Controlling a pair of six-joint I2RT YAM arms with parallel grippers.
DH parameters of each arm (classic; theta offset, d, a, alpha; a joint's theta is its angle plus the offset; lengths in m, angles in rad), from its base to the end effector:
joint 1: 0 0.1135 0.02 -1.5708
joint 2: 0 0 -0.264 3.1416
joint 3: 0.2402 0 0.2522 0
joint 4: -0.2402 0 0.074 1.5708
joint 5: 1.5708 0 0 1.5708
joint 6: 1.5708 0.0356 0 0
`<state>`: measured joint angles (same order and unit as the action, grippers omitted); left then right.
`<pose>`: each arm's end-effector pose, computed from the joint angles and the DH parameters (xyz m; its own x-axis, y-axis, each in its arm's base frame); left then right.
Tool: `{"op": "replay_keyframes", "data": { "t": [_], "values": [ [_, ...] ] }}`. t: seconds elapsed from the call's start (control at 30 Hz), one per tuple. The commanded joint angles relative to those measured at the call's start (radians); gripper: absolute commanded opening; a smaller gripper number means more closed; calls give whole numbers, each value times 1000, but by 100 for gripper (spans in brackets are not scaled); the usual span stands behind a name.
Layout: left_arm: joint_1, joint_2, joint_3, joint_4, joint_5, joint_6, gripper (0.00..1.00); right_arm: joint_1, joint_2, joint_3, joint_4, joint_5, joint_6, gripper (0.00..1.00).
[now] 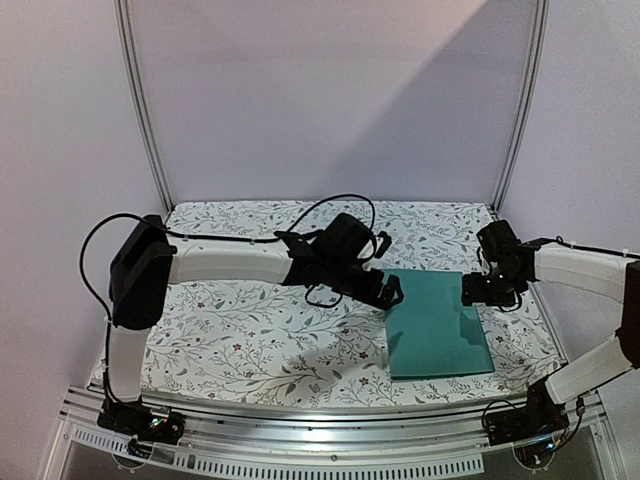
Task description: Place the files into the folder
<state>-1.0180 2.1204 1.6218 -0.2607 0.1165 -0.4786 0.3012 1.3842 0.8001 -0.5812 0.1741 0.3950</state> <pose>0.2491 -0.4116 0.1989 -0.7305 0.3129 -0.6070 0.6231 0.6690 -0.4051 0.2420 0.0687 0.1877 -0.8973 0.1181 -0.4254 0.1282 0.9917 0.0049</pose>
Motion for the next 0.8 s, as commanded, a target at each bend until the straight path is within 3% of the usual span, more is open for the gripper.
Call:
{"op": "replay_keyframes", "data": {
  "t": [0.0, 0.37, 0.6, 0.77],
  "values": [
    [13, -11, -74, -11, -5, -19, 100, -40, 41, -22, 51, -55, -20, 79],
    [47, -64, -200, 44, 27, -63, 99, -47, 146, -76, 114, -161, -22, 82],
    [59, -108, -259, 62, 7, -67, 100, -40, 176, -139, 206, -389, 52, 85],
    [75, -137, -305, 61, -8, -71, 100, 58, 201, -119, 243, -441, 119, 85]
  ]
}}
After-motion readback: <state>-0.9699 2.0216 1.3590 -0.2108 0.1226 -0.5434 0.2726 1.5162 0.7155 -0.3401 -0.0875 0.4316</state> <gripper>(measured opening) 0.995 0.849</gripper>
